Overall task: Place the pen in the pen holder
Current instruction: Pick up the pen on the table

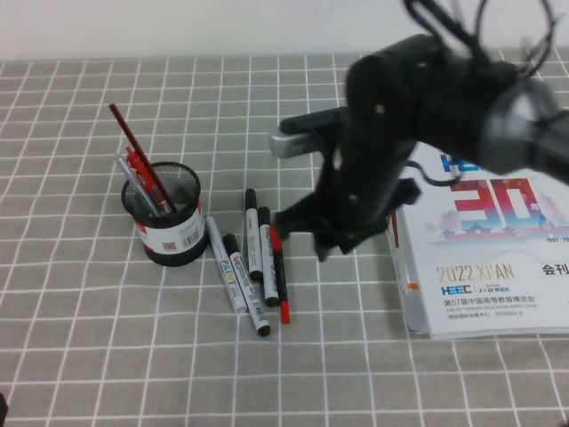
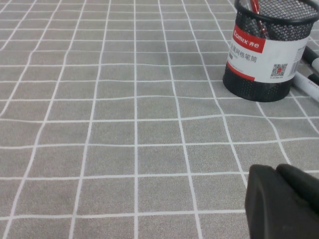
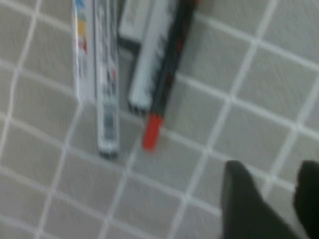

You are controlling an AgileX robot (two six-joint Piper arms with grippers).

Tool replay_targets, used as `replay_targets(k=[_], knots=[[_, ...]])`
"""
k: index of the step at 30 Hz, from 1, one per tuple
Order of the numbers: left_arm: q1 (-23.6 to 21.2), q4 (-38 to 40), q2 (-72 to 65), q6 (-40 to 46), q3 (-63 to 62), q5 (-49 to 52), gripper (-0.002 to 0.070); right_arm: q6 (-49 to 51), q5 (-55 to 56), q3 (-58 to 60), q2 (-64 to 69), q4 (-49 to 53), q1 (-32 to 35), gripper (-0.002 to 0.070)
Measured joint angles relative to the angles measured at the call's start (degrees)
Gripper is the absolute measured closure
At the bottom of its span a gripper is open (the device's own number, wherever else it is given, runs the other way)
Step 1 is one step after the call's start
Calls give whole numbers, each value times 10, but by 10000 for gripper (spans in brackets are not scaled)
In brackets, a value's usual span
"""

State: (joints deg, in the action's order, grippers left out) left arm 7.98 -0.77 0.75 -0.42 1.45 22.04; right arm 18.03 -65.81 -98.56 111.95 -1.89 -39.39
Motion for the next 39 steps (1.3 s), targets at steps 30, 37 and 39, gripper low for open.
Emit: replay_targets(k=[30,37,39], knots=[[0,0,0,0,0,0,680,13,-40,-274,248,1,0,401],[0,0,0,0,0,0,680,11,-43,-275,250,10,0,401],[0,0,0,0,0,0,680,11,-43,-277,254,3,0,401]])
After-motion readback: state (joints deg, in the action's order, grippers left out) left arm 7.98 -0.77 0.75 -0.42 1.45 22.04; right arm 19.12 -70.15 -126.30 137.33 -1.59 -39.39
